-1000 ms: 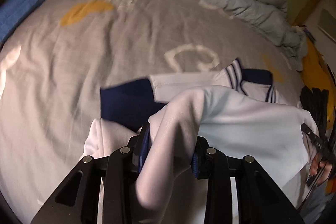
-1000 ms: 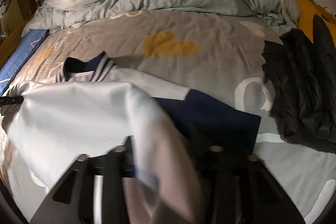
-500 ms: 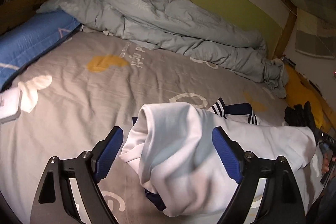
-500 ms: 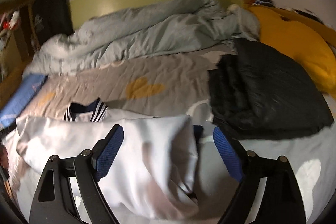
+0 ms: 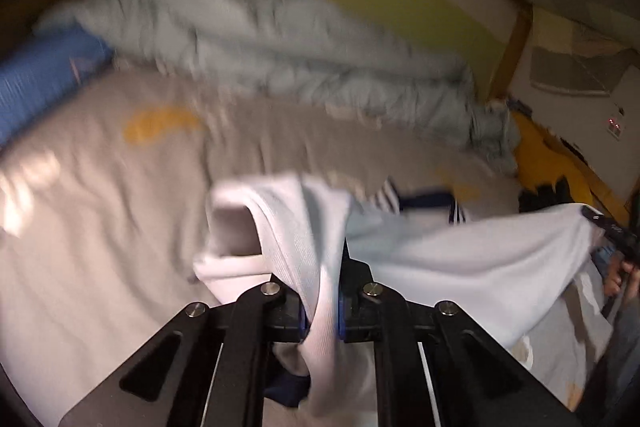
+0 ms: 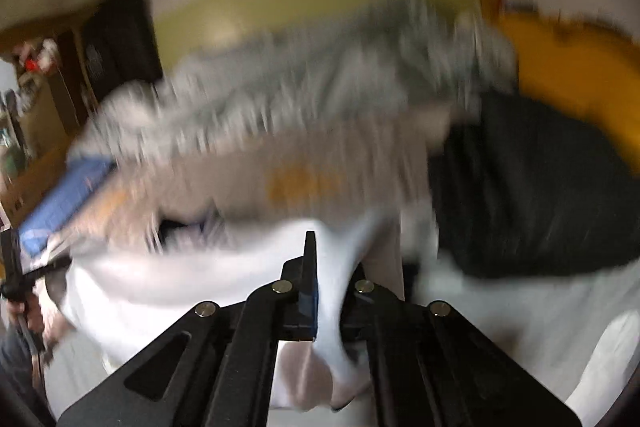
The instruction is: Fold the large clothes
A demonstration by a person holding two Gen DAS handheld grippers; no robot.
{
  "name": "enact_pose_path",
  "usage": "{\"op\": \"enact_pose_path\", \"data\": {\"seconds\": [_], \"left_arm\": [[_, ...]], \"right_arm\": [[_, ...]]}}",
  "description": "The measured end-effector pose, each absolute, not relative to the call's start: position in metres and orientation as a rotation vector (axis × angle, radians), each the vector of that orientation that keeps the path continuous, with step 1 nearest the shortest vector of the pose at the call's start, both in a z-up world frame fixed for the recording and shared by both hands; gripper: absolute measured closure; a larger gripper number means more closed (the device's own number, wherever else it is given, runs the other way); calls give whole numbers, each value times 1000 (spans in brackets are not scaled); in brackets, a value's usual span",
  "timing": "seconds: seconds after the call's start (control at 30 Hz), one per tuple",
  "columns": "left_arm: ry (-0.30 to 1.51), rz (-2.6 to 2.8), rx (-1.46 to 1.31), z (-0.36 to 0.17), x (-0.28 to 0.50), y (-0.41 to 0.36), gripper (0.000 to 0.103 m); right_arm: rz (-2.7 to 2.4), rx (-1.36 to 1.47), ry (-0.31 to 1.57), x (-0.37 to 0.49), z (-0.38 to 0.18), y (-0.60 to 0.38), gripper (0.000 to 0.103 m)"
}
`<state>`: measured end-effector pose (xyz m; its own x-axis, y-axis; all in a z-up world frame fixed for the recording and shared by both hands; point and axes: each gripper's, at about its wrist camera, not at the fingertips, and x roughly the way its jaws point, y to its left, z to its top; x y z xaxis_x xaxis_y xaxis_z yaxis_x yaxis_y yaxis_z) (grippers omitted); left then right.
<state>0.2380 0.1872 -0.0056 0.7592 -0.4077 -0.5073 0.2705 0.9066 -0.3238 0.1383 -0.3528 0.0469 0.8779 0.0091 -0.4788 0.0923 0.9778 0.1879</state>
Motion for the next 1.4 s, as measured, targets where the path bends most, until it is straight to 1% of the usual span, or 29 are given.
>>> {"op": "enact_pose_path", "data": {"seconds": [0.1, 0.17, 0.23, 0.27, 0.3, 0.33, 0.37, 0.4, 0.47, 0.5, 0.53, 0.6, 0.63, 0.67, 0.7, 0.73, 0.77, 0.8, 0.87, 0.9, 1.03, 1.13, 1.17, 1.2, 1.23, 1.27, 1.3, 1.33, 1.4], "left_arm": [[586, -335, -259, 2, 241, 194, 92], [667, -314, -251, -18, 257, 190, 92], [747, -287, -220, -43, 268, 182, 92], [778, -269, -185, -56, 271, 178, 91], [788, -250, -141, -65, 272, 173, 86], [784, -239, -109, -67, 271, 170, 81], [778, -229, -95, -67, 270, 169, 77], [763, -215, -84, -63, 268, 170, 73], [729, -177, -77, -55, 264, 174, 57], [698, -148, -75, -50, 259, 177, 46], [677, -134, -75, -46, 256, 179, 38], [634, -135, -79, -33, 245, 182, 37], [620, -142, -80, -28, 239, 181, 36], [600, -153, -77, -20, 229, 179, 36], [584, -157, -73, -15, 222, 177, 35], [567, -162, -65, -10, 214, 174, 31], [547, -168, -53, -3, 205, 169, 28], [524, -174, -40, 3, 194, 164, 24], [492, -201, -33, 13, 180, 152, 23], [491, -211, -34, 16, 177, 148, 22], [534, -275, -54, 14, 173, 123, 19], [569, -285, -41, 2, 176, 110, 19], [584, -294, -38, -4, 177, 107, 19], [610, -308, -31, -11, 179, 101, 24], [637, -318, -25, -18, 182, 98, 43], [657, -322, -22, -24, 185, 96, 53], [692, -336, -25, -33, 189, 94, 67], [728, -357, -41, -43, 193, 92, 76], [783, -360, -47, -58, 197, 89, 82]], "right_arm": [[-68, 119, 428, 134, 62, -342, 101], [-113, 92, 513, 148, 44, -350, 101], [-103, 217, 672, 172, 5, -375, 100], [-117, 258, 751, 182, -14, -385, 97], [-153, 272, 823, 190, -31, -393, 94], [-186, 281, 847, 192, -40, -399, 88], [-204, 291, 843, 190, -41, -403, 80], [-213, 295, 835, 188, -38, -405, 77], [-225, 268, 799, 181, -24, -404, 73], [-238, 243, 772, 175, -16, -402, 71], [-250, 223, 744, 169, -9, -398, 67], [-253, 176, 668, 154, 7, -387, 66], [-245, 154, 637, 148, 16, -377, 62], [-229, 136, 607, 144, 24, -371, 51], [-202, 122, 568, 135, 32, -362, 43], [-180, 115, 537, 129, 40, -356, 29], [-162, 103, 501, 121, 47, -347, 23], [-160, 85, 471, 113, 52, -340, 22], [-155, 48, 426, 104, 61, -322, 8], [-133, 42, 416, 102, 63, -315, 5], [-16, 103, 442, 104, 53, -301, 1], [36, 162, 524, 117, 31, -296, 2], [47, 168, 556, 121, 24, -294, 19], [67, 173, 592, 127, 16, -291, 36], [89, 186, 646, 135, 7, -290, 69], [108, 213, 693, 141, -3, -291, 88], [123, 248, 725, 147, -13, -294, 93], [120, 274, 747, 151, -22, -297, 95], [113, 272, 812, 159, -41, -296, 99]]}}
